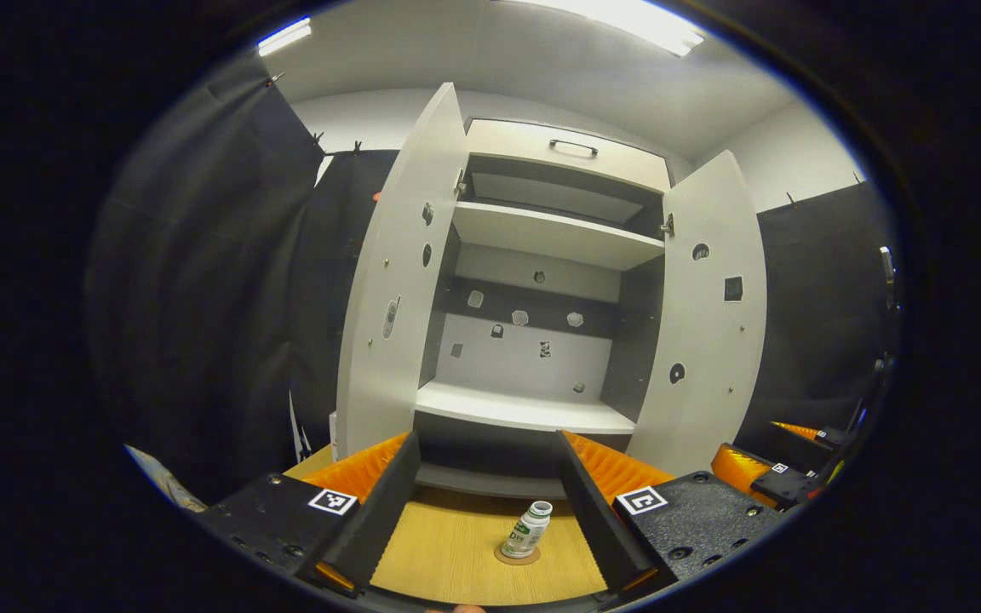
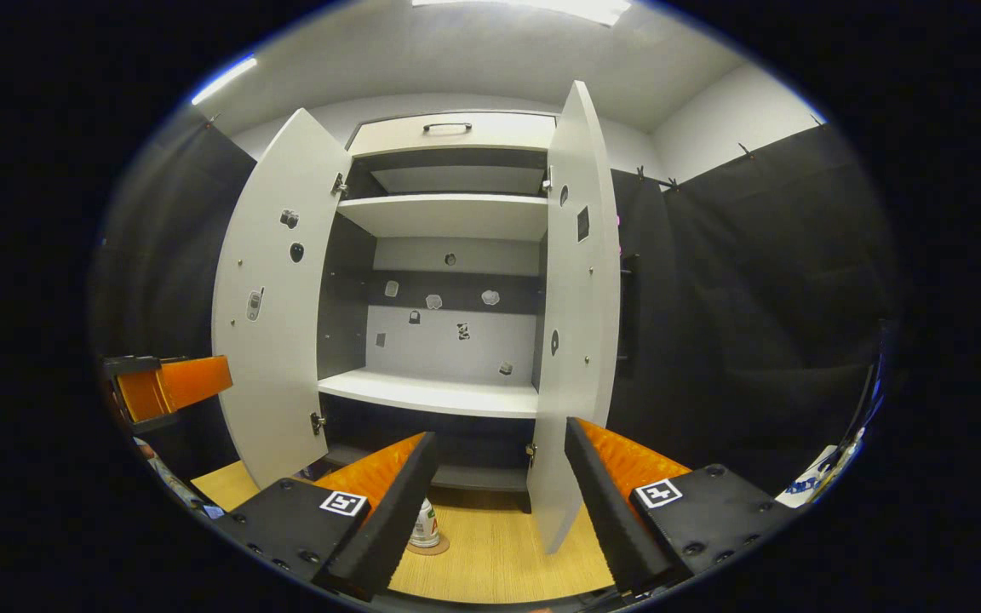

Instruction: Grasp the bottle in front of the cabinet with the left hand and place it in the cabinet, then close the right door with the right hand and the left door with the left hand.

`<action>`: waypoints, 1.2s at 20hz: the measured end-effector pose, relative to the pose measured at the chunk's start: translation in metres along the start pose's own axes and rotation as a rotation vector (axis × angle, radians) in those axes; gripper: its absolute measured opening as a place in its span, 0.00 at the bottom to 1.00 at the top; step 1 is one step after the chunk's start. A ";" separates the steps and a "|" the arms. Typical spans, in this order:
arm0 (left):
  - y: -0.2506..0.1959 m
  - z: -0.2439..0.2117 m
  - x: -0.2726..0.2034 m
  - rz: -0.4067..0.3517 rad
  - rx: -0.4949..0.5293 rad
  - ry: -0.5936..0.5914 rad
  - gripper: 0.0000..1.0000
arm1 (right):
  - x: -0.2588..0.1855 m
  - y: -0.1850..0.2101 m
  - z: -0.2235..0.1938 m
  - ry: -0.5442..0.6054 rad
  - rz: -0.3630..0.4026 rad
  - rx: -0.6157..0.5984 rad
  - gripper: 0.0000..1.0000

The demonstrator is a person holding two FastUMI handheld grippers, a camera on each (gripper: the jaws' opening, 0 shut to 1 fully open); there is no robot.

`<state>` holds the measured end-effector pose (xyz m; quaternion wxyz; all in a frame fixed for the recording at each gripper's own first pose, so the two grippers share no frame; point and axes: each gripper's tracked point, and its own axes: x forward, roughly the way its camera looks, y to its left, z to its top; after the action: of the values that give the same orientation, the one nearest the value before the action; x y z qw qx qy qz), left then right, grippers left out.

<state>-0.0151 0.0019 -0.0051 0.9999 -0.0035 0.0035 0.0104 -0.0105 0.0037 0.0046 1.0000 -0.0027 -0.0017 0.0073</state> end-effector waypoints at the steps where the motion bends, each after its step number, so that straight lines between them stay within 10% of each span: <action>1: 0.001 0.000 0.000 0.002 0.000 -0.004 0.95 | 0.000 0.000 0.000 -0.002 -0.001 0.000 0.98; 24: -0.038 -0.174 0.065 -0.122 0.072 0.073 0.96 | 0.017 -0.020 -0.014 0.043 -0.088 -0.030 0.98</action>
<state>0.0498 -0.0359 -0.1792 0.9974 0.0317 0.0399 -0.0507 0.0072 -0.0157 -0.0091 0.9990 -0.0179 0.0193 -0.0370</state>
